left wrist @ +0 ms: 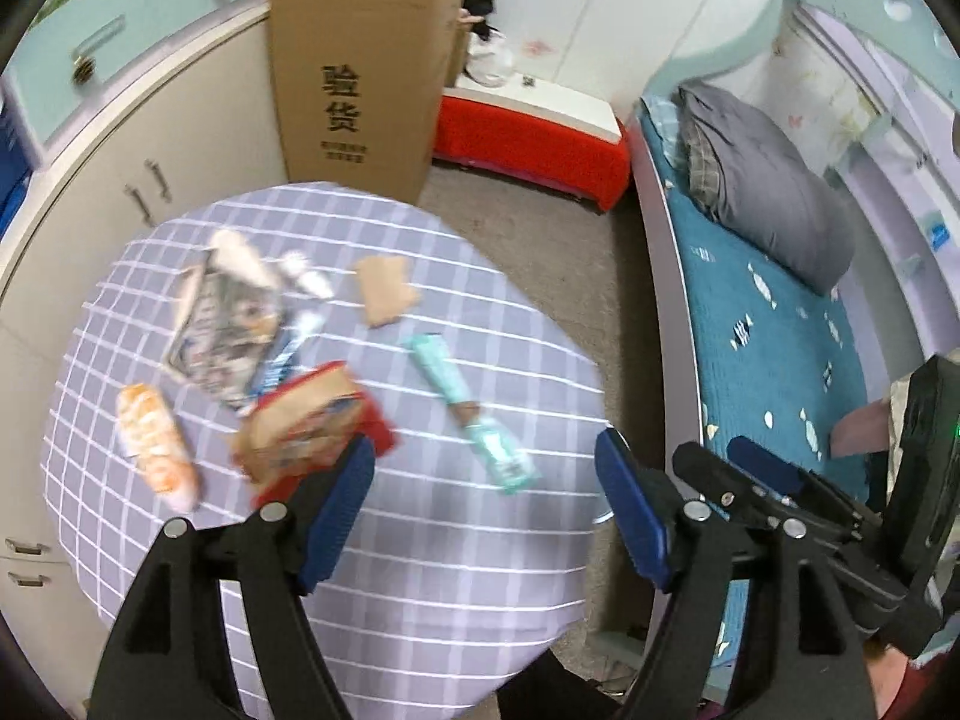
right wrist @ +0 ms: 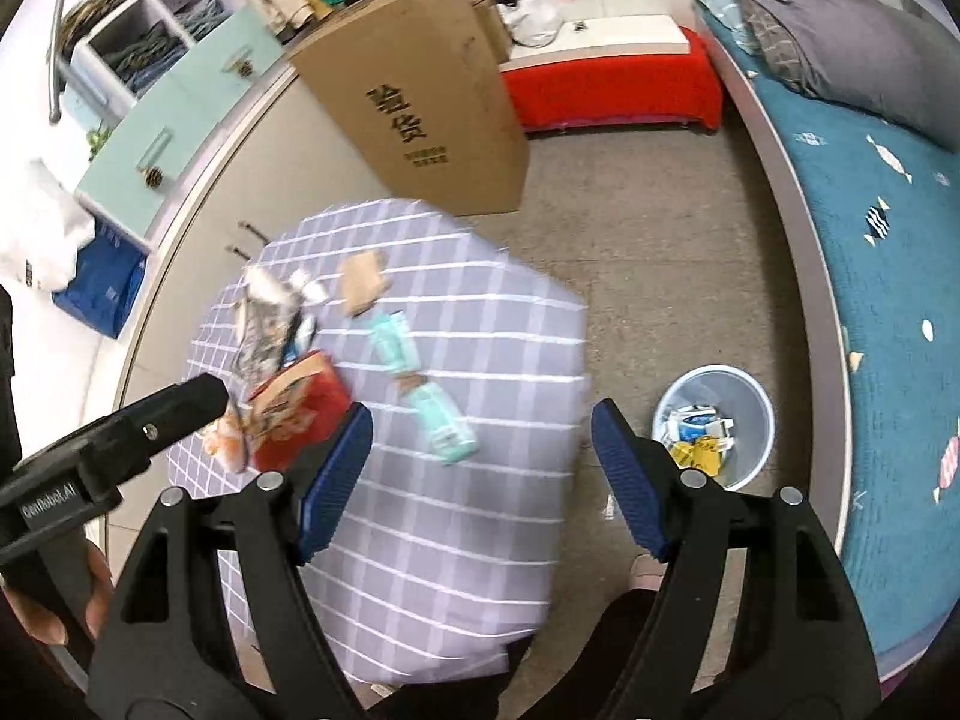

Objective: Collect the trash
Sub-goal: 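Move both tools back over the table, then grasp the red-brown paper bag with the left gripper while the right grasps the teal toothbrush package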

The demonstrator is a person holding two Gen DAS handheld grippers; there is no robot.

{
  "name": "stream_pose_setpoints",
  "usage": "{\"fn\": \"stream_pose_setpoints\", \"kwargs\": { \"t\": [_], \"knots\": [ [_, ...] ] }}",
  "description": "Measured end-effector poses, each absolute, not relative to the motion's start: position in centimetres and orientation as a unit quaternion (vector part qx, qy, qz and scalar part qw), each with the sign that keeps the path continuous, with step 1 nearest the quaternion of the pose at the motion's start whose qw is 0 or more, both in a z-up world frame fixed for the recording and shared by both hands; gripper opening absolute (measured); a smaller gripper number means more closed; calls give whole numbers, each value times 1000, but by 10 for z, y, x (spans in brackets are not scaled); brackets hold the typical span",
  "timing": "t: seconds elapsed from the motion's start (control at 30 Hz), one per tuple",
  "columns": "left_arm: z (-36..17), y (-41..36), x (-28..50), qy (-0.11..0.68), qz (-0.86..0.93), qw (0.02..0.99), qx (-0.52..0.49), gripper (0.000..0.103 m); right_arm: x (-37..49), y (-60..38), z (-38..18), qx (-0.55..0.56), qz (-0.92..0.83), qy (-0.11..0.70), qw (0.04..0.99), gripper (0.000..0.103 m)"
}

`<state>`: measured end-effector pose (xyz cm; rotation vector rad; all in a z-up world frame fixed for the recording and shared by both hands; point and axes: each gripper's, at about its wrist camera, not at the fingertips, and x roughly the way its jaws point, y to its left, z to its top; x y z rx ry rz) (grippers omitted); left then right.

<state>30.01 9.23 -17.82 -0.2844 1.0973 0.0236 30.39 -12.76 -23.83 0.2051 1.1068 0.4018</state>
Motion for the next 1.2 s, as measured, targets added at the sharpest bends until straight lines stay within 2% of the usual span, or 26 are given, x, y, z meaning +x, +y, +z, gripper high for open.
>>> {"fn": "stream_pose_setpoints", "kwargs": {
  "t": [0.17,0.47,1.2],
  "knots": [
    [-185,150,274,523,4,842,-133,74,278,-72,-237,93,181,525,827,74],
    [-198,209,256,530,-8,835,-147,74,260,-16,-243,76,168,535,825,74],
    [-245,236,282,576,24,804,-145,74,278,-26,-290,114,129,558,812,75]
  ]
}}
